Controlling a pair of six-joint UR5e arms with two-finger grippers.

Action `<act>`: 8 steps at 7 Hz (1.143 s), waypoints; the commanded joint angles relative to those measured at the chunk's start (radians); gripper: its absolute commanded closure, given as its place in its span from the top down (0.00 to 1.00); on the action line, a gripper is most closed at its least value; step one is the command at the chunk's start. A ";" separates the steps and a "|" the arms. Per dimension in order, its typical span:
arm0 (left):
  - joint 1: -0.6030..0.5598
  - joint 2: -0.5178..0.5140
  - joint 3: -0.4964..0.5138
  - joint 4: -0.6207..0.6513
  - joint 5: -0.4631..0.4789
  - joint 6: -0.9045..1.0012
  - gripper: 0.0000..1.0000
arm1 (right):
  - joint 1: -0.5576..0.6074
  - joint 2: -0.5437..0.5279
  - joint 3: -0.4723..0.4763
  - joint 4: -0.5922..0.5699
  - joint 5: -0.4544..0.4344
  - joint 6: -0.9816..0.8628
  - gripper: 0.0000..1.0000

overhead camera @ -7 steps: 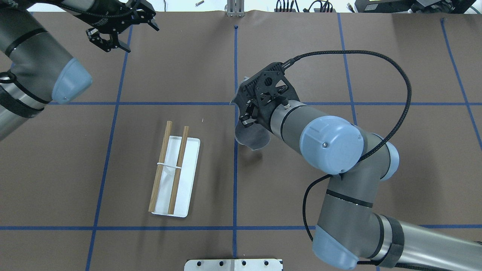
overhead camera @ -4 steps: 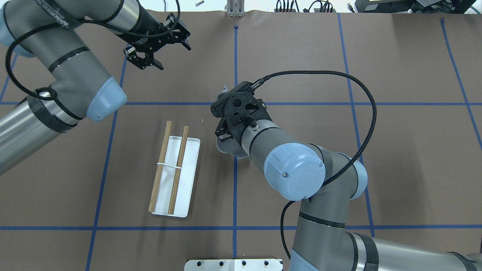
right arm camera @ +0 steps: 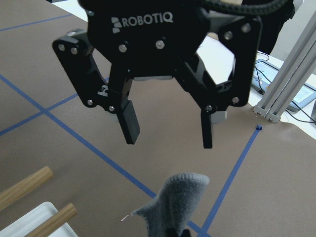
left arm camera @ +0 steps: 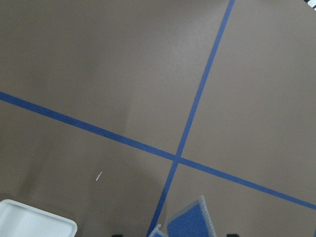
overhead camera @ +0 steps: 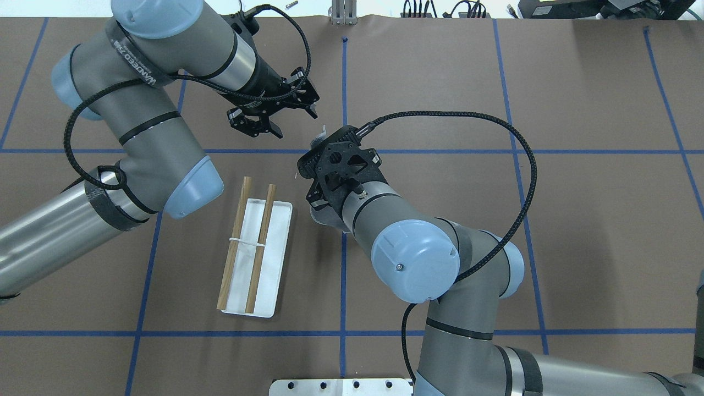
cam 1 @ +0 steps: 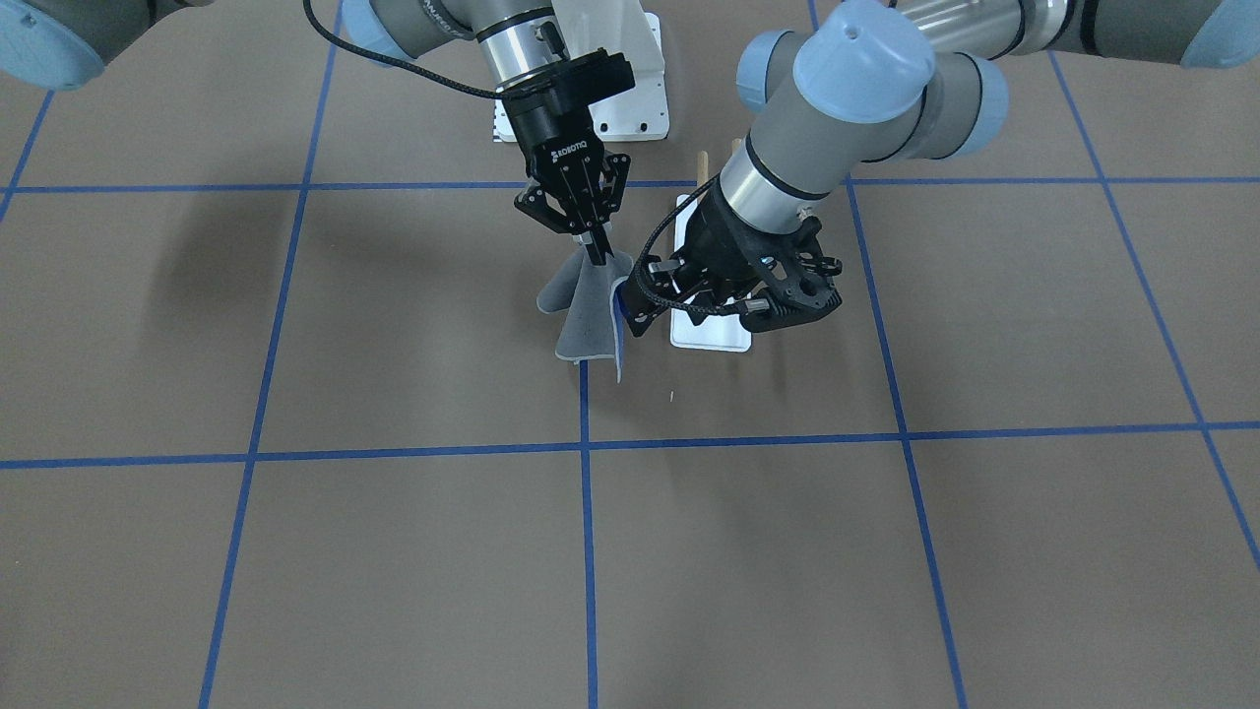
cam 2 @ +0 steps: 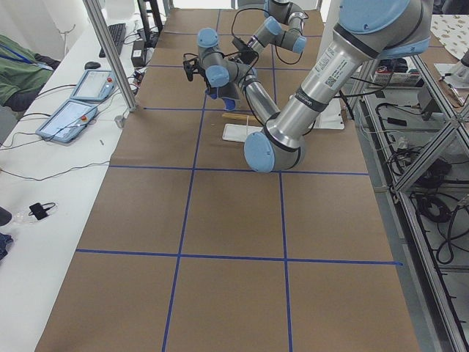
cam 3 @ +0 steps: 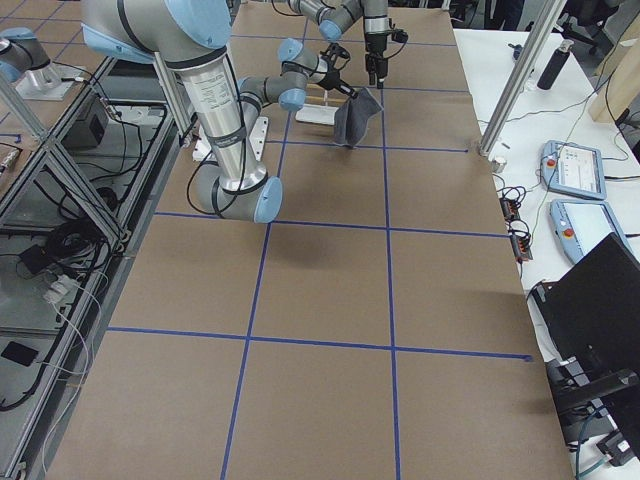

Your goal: Hang towel on rack

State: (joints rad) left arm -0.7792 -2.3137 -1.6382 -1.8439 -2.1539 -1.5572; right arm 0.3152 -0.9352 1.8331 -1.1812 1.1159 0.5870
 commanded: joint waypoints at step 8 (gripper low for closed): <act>0.046 -0.012 -0.018 0.000 0.002 0.000 0.49 | -0.005 0.010 -0.026 0.003 -0.033 0.002 0.00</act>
State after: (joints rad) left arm -0.7358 -2.3263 -1.6564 -1.8439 -2.1525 -1.5563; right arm 0.3099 -0.9265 1.8074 -1.1783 1.0837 0.5890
